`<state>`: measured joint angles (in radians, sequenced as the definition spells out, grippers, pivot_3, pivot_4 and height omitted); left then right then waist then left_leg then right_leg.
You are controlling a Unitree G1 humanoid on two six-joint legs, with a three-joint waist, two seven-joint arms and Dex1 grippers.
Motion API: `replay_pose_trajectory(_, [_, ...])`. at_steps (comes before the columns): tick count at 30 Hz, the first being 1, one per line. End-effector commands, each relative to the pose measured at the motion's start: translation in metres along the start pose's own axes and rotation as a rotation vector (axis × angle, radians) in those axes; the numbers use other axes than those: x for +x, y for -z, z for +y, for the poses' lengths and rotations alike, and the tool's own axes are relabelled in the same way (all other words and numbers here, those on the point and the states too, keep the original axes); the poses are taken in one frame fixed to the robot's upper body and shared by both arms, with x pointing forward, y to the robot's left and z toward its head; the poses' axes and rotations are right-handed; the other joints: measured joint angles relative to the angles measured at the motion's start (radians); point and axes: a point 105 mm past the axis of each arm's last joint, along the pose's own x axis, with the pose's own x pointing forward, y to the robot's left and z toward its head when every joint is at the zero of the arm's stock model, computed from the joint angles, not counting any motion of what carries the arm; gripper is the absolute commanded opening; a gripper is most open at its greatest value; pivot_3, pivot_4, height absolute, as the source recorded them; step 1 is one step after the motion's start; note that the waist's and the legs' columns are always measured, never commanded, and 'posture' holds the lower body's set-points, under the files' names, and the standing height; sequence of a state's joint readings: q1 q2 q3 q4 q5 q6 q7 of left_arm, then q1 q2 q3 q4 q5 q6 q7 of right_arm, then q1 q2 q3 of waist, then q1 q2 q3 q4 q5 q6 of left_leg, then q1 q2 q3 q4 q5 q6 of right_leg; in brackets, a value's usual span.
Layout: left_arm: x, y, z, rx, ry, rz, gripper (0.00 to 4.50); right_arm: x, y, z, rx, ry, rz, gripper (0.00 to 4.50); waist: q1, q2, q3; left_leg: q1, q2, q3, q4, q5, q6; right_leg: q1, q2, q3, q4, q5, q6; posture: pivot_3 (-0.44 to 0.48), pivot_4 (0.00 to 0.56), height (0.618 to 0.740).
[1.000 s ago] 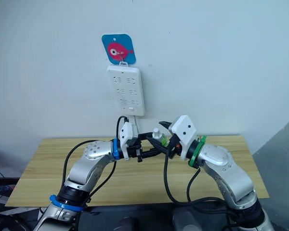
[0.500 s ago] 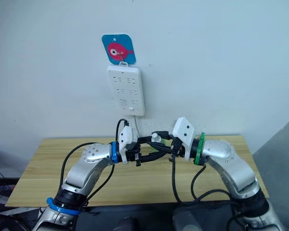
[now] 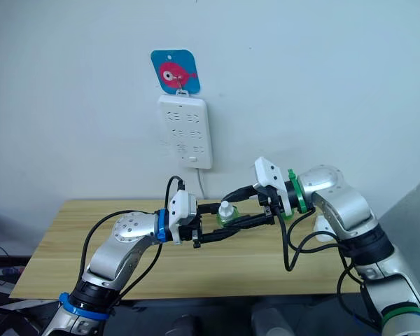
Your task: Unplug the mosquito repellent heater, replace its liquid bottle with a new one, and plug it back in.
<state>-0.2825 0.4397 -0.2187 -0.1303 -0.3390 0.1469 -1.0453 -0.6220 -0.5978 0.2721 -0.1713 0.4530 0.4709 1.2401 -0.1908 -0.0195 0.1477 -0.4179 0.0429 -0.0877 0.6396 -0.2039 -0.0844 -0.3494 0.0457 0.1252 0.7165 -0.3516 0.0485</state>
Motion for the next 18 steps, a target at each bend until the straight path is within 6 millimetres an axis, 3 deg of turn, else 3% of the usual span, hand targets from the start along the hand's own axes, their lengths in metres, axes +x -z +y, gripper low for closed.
replay_pose_trajectory(1, [0.002, -0.013, 0.003, 0.026, -0.021, -0.049, 2.32, -0.016, -0.01, -0.003, -0.043, 0.161, -0.033, 2.83, 0.002, 0.0, 0.0, 0.0, 0.0, 0.0, 0.0, 0.0, 0.0, 0.0, 0.0, 0.0, 0.0, 0.0, 0.0, -0.177, 0.083, 0.733])
replay_pose_trajectory(6, [0.004, -0.011, 0.009, 0.005, -0.046, -0.058, 2.32, -0.025, -0.013, 0.014, -0.002, 0.392, -0.093, 2.83, -0.001, 0.0, 0.0, -0.001, 0.0, 0.0, 0.0, 0.0, 0.0, -0.001, 0.0, 0.0, 0.0, 0.0, 0.0, -0.2, 0.081, 0.733])
replay_pose_trajectory(10, [0.006, -0.01, 0.013, -0.007, -0.048, -0.061, 2.32, -0.01, -0.012, 0.026, 0.013, 0.488, -0.111, 2.83, -0.013, 0.0, 0.0, 0.0, 0.001, 0.001, 0.0, 0.0, 0.0, -0.001, 0.001, 0.002, 0.0, 0.0, 0.0, -0.227, 0.079, 0.733])
replay_pose_trajectory(18, [0.01, -0.01, 0.012, -0.002, -0.021, -0.065, 2.32, 0.013, -0.013, 0.009, 0.004, 0.607, -0.122, 2.83, -0.034, 0.0, -0.001, 0.0, 0.001, 0.004, 0.001, 0.0, 0.0, -0.001, 0.001, 0.004, 0.0, 0.0, 0.0, -0.243, 0.067, 0.733])
